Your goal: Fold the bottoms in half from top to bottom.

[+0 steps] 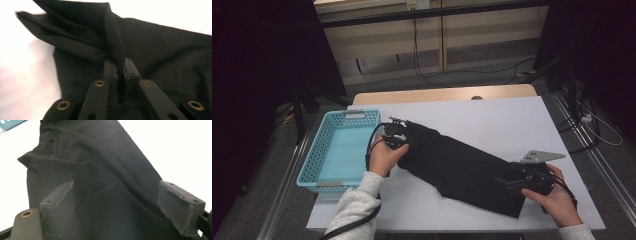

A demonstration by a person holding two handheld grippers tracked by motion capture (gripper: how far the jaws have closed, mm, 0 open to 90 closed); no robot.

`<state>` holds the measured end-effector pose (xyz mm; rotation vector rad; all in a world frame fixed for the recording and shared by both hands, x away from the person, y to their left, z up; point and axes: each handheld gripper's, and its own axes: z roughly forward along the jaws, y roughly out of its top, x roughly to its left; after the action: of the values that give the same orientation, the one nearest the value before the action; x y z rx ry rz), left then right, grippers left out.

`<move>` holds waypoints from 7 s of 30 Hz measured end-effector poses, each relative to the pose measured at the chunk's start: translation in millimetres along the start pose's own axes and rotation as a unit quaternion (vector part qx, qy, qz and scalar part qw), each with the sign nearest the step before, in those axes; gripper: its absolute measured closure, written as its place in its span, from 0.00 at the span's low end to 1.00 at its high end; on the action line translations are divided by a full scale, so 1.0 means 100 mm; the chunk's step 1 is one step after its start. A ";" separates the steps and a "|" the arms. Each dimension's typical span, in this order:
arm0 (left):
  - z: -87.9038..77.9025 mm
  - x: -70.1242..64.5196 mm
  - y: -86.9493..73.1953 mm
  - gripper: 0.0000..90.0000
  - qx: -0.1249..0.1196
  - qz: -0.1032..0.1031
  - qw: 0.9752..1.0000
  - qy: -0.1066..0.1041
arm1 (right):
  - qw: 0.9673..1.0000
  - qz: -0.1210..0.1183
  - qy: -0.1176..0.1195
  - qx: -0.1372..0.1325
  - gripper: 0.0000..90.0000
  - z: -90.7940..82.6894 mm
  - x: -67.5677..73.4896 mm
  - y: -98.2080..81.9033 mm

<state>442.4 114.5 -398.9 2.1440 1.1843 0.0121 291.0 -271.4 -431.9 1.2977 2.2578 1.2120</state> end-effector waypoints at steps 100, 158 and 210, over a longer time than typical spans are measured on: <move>-0.02 -0.03 -0.53 0.15 -0.059 0.077 0.995 -0.012 | 0.998 -0.036 0.042 0.006 0.31 0.81 0.54 0.38; -0.05 0.04 -0.56 0.14 -0.058 0.056 0.997 -0.008 | 0.991 -0.111 0.061 0.038 0.99 1.01 0.80 0.39; -0.08 0.03 -0.51 0.14 -0.058 0.062 0.996 -0.016 | 0.992 -0.099 0.079 0.015 0.99 0.65 0.68 0.30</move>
<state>403.2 139.2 -422.6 2.1044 1.0072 0.0988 308.4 -174.1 -437.4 0.9902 2.4560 1.2514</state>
